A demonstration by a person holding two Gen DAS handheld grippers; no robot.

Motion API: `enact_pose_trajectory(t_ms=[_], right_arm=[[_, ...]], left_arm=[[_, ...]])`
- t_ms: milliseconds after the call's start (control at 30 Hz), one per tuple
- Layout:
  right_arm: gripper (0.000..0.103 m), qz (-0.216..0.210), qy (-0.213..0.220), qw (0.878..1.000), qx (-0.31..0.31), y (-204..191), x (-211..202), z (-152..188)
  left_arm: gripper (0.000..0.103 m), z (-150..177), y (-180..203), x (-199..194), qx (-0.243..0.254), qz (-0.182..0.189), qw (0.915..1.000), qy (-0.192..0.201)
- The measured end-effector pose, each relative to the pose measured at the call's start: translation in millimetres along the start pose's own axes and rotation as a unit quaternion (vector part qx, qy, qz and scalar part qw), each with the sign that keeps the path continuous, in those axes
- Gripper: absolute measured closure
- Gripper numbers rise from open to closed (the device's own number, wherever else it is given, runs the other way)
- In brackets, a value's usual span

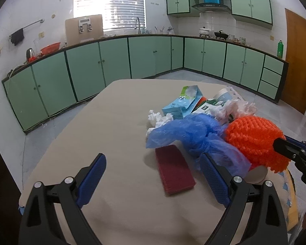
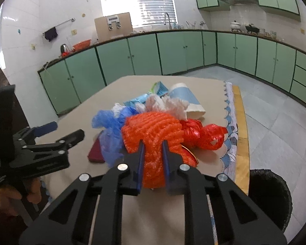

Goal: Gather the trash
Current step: 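Grasp the orange mesh net with the right tool while the left tool approaches the blue bag, then grasp the blue plastic bag with the left tool and lift it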

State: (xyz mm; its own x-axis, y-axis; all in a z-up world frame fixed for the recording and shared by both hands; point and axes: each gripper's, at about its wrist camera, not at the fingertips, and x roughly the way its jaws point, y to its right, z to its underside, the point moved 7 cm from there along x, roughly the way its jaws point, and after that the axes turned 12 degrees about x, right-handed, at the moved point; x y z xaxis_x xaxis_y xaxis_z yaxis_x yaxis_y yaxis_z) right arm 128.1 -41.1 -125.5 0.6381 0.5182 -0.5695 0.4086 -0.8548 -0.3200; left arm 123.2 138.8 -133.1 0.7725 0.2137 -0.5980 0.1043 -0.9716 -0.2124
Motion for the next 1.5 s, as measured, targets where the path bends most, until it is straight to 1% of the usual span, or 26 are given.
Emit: enact_pose_trajectory(t_ms=[100, 200, 300, 500, 600, 667, 700, 733, 767, 800, 867, 900, 933, 967, 1100, 1233, 1433, 1500], right_arm=[[0.089, -0.009, 0.014, 1.0, -0.003, -5, -11, -5], [0.09, -0.008, 0.029, 1.0, -0.003, -5, -22, -10], [0.091, 0.005, 0.039, 0.999, 0.002, 2, -30, -11], [0.091, 0.037, 0.051, 0.998, 0.023, 29, -45, -9], [0.091, 0.044, 0.057, 0.997, 0.03, 38, -51, -10], [0.091, 0.046, 0.059, 0.997, 0.032, 43, -53, -10], [0.091, 0.047, 0.059, 0.997, 0.034, 45, -53, -11], [0.091, 0.047, 0.059, 0.997, 0.036, 47, -53, -11], [0.091, 0.046, 0.058, 0.997, 0.038, 49, -53, -11], [0.091, 0.046, 0.058, 0.997, 0.039, 50, -53, -10], [0.091, 0.044, 0.057, 0.997, 0.041, 50, -52, -10], [0.091, 0.044, 0.057, 0.997, 0.041, 51, -53, -9], [0.091, 0.044, 0.057, 0.997, 0.041, 51, -53, -10], [0.091, 0.045, 0.057, 0.997, 0.041, 51, -54, -10], [0.091, 0.045, 0.063, 0.996, 0.041, 52, -57, -13], [0.091, 0.043, 0.074, 0.996, 0.038, 47, -63, -17], [0.091, 0.041, 0.094, 0.994, 0.03, 41, -76, -24], [0.091, 0.043, 0.104, 0.993, 0.027, 40, -84, -27]], left_arm=[[0.012, -5, 3, -6, 0.001, 0.001, 1.0, 0.007], [0.012, -10, 7, -12, 0.002, 0.004, 0.9999, 0.014], [0.012, -15, 14, -16, 0.002, 0.011, 0.9997, 0.02], [0.012, -21, 37, -19, 0.008, 0.033, 0.999, 0.028], [0.018, -25, 50, -15, 0.015, 0.045, 0.9985, 0.027], [0.029, -25, 57, -9, 0.019, 0.051, 0.9983, 0.02], [0.032, -24, 60, -5, 0.02, 0.054, 0.9982, 0.015], [0.039, -22, 64, 2, 0.021, 0.057, 0.9981, 0.006], [0.05, -21, 66, 6, 0.022, 0.06, 0.9979, 0.001], [0.057, -19, 69, 10, 0.023, 0.064, 0.9977, -0.006], [0.084, -16, 72, 19, 0.021, 0.073, 0.9969, -0.018], [0.09, -14, 73, 21, 0.02, 0.077, 0.9966, -0.022], [0.099, -12, 73, 23, 0.017, 0.081, 0.9963, -0.024], [0.102, -11, 72, 23, 0.014, 0.08, 0.9964, -0.024], [0.102, -17, 62, 10, 0.007, 0.058, 0.9983, -0.001], [0.102, -30, 50, -12, 0.001, 0.048, 0.9985, 0.027], [0.103, -54, 39, -41, -0.005, 0.05, 0.9963, 0.069], [0.103, -63, 38, -52, -0.006, 0.059, 0.9946, 0.085]])
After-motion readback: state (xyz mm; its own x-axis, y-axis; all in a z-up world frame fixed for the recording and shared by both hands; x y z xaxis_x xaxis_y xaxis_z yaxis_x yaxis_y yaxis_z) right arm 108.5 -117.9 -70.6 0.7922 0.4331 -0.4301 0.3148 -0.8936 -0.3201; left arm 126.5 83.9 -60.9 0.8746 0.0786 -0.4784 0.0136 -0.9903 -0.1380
